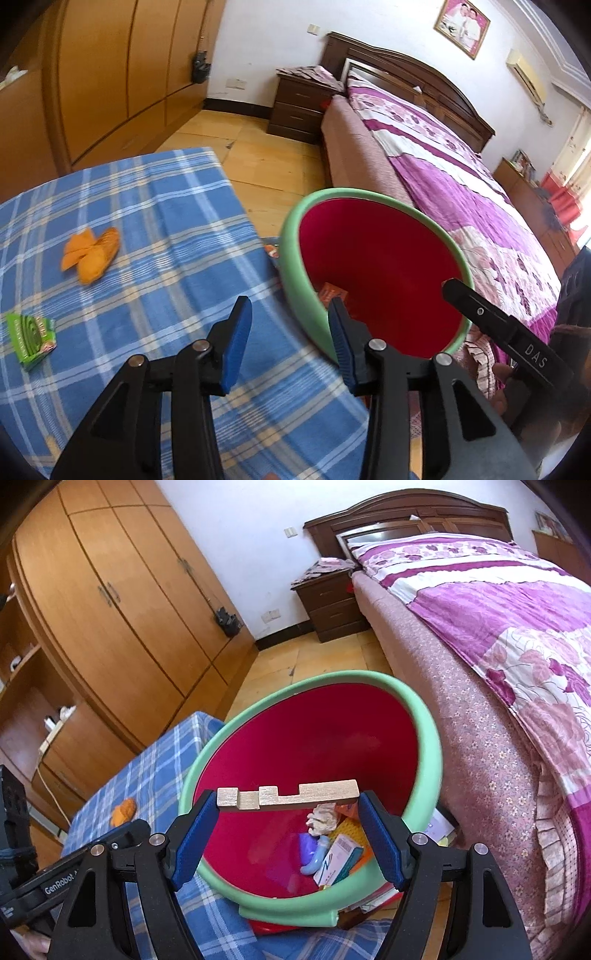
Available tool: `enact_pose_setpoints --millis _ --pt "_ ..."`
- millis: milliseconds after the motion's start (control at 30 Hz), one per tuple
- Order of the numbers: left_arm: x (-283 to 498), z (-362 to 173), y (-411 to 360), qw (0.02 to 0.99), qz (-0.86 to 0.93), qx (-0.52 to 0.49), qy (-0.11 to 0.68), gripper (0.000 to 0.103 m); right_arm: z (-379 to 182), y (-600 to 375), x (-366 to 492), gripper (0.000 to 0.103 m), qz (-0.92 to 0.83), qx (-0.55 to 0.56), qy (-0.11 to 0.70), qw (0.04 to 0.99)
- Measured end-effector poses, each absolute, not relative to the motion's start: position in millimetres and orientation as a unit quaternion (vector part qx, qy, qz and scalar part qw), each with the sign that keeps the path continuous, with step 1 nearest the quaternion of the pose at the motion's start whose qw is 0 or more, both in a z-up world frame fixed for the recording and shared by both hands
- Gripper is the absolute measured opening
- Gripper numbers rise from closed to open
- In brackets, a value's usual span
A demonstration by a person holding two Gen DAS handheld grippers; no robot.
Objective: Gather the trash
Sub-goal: 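Open the left tool to drop the blue piece while the right tool releases the wooden stick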
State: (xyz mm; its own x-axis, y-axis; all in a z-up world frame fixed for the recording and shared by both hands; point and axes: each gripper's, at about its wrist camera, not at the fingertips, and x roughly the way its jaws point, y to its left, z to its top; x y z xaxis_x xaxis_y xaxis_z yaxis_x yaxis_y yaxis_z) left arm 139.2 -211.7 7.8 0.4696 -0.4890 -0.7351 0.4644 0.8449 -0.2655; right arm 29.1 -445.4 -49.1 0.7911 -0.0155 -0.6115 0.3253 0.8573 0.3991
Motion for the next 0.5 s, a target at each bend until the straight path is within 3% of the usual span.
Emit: enact_pose_setpoints --millis 267,500 --pt "135.7 10.5 -187.6 0.868 -0.252 -0.016 0.427 0.053 -47.1 -431.7 31.6 0.081 -0.091 0.23 0.305 0.92" --pt "130.2 14.3 -165.4 0.876 -0.234 -0.024 0.422 0.054 -41.9 -429.3 25.7 0.082 -0.097 0.23 0.293 0.923"
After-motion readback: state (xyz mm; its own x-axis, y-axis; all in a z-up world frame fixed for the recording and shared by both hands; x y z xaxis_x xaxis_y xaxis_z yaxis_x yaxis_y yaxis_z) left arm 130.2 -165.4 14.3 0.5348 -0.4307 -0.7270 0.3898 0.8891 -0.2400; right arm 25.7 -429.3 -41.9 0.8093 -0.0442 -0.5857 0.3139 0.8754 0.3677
